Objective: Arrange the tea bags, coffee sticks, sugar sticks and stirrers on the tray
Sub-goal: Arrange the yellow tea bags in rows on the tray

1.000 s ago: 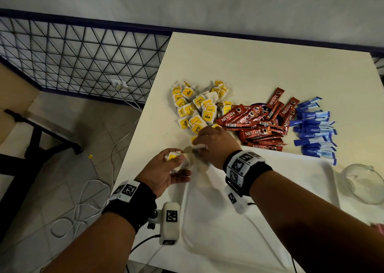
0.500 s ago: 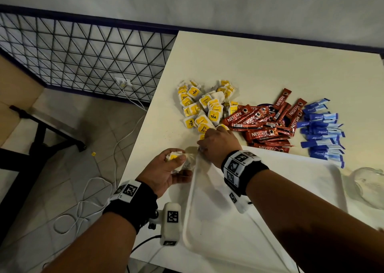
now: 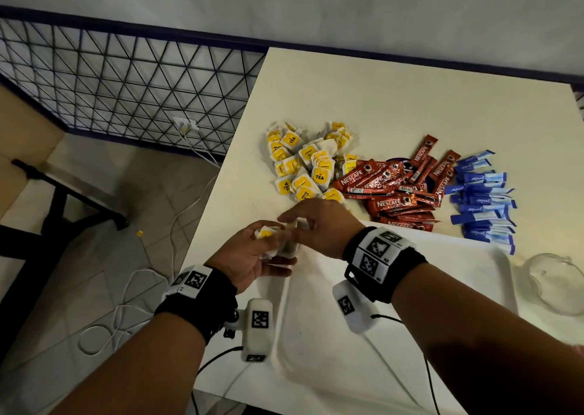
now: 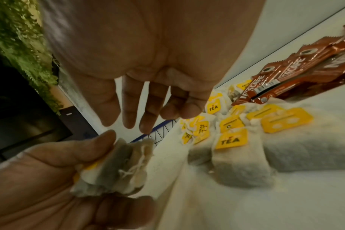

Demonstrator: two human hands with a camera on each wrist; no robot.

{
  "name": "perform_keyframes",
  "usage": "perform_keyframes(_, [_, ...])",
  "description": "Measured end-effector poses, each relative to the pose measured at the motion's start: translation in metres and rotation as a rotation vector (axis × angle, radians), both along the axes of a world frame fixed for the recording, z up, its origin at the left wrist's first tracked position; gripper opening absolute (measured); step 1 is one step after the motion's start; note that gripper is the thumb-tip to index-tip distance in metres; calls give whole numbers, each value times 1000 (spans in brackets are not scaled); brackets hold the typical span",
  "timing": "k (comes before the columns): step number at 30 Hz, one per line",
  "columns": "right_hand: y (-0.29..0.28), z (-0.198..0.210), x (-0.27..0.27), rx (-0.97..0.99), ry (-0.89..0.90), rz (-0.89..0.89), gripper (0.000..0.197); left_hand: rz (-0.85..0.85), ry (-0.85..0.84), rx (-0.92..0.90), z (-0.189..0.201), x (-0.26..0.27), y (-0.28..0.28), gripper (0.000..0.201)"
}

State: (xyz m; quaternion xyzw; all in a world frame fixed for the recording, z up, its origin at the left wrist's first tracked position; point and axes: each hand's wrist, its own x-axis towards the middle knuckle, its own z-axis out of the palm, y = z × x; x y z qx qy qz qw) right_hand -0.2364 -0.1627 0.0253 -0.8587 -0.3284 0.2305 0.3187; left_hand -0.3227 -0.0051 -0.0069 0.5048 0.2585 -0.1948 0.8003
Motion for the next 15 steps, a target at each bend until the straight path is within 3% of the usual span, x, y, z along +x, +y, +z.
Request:
perform_keyframes(5, [-1, 7, -1, 133, 138, -74, 19, -81, -65, 45, 5, 8, -7, 54])
perform_keyframes(11, [-14, 10, 0, 153, 268, 5, 30, -193, -103, 47, 14, 12, -9, 49])
perform_keyframes(15, [-19, 11, -1, 181, 257, 6, 36, -262, -124, 2, 17, 12, -10, 83])
